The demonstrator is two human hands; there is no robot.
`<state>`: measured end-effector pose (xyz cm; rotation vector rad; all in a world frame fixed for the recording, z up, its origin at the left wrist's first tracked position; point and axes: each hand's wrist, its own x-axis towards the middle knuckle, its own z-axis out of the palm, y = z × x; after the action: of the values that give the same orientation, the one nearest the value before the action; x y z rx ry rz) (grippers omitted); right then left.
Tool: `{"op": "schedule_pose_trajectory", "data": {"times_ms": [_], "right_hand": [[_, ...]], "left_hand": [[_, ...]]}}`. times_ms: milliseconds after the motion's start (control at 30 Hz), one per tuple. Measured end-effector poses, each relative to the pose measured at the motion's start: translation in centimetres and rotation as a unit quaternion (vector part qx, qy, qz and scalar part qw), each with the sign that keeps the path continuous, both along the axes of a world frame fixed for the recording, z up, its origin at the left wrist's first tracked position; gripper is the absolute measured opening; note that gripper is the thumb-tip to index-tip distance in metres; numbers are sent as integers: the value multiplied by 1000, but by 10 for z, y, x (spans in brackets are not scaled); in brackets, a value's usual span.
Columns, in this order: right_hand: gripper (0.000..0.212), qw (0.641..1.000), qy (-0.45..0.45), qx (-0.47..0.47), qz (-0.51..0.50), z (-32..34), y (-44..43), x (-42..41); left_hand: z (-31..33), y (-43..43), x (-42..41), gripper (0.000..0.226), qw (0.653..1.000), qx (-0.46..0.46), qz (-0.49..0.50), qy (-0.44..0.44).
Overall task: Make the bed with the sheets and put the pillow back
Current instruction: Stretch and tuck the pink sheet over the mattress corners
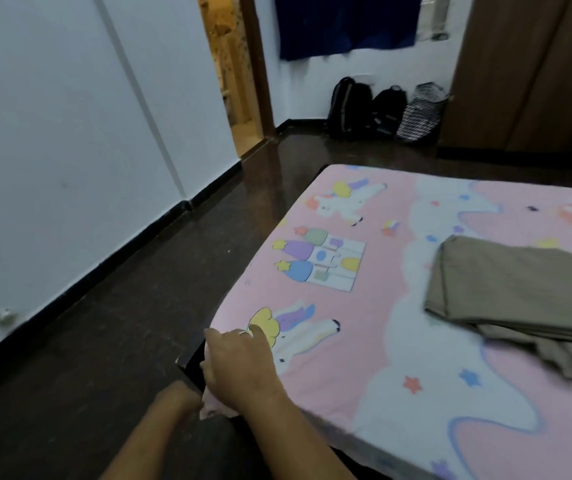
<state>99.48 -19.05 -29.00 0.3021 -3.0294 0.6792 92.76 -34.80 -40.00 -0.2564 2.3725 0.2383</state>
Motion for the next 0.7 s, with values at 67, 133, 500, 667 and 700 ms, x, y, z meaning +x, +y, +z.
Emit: {"op": "schedule_pose_trajectory", "data": {"times_ms": [67,133,500,667,700], "right_hand": [[34,999,-16,-24,-29,40,24,32],[37,991,-109,-54,-53,69,41,79],[42,935,-332,36,-121,152,113,218],[41,932,-339,50,-114,166,94,208],[41,932,-341,53,-113,166,90,205]], "left_hand": [[62,24,40,44,999,44,10,16],[119,49,88,34,992,109,39,42],[242,91,235,17,961,256,80,-65],[270,89,226,19,954,297,47,-3],[270,85,223,18,954,296,37,-3]]}}
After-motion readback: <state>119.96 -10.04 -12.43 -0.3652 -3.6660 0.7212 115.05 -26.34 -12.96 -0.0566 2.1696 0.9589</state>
